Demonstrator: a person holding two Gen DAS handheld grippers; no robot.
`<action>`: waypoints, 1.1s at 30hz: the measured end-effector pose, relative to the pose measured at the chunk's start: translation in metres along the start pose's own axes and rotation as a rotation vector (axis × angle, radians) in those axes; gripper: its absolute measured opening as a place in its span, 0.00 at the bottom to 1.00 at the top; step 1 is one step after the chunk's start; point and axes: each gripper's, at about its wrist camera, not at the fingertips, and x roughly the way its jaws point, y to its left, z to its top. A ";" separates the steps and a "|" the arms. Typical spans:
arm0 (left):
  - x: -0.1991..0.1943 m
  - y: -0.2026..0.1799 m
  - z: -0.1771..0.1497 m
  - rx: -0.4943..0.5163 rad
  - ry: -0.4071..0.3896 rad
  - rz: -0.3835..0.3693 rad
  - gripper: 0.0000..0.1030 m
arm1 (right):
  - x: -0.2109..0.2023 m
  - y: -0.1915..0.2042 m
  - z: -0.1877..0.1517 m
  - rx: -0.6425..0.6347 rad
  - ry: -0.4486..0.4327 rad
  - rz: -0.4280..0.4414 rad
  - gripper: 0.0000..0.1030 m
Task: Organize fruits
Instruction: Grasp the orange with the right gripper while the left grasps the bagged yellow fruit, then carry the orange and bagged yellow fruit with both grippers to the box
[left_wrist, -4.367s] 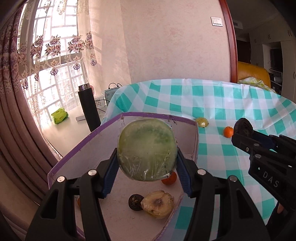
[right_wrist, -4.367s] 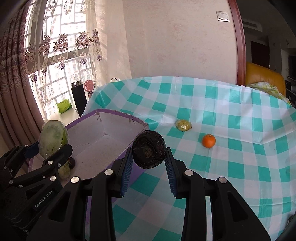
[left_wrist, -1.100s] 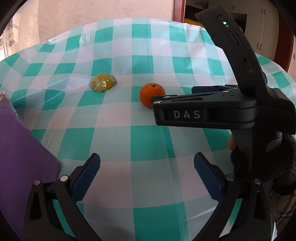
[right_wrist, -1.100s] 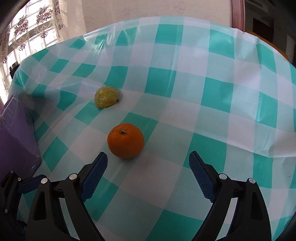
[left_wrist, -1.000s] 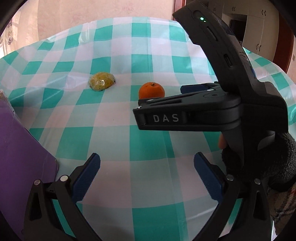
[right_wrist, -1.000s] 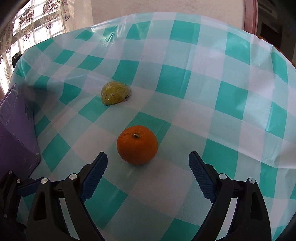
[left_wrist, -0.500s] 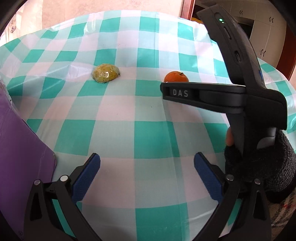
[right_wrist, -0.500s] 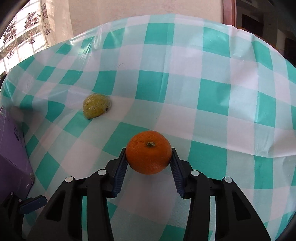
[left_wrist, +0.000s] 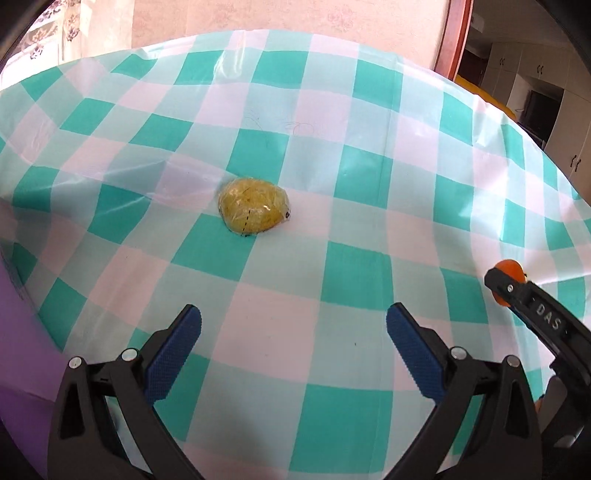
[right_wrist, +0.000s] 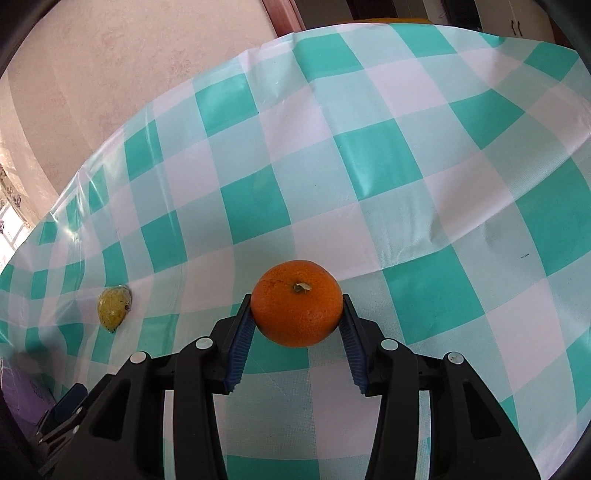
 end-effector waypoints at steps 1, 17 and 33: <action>0.008 0.001 0.008 -0.024 -0.002 0.017 0.98 | 0.001 0.001 0.000 0.002 0.002 0.003 0.44; 0.092 0.007 0.085 -0.114 0.091 0.233 0.73 | 0.001 0.003 -0.002 -0.008 0.014 0.032 0.44; 0.033 0.012 0.029 -0.082 0.009 0.079 0.60 | 0.001 0.003 -0.002 -0.007 0.018 0.039 0.44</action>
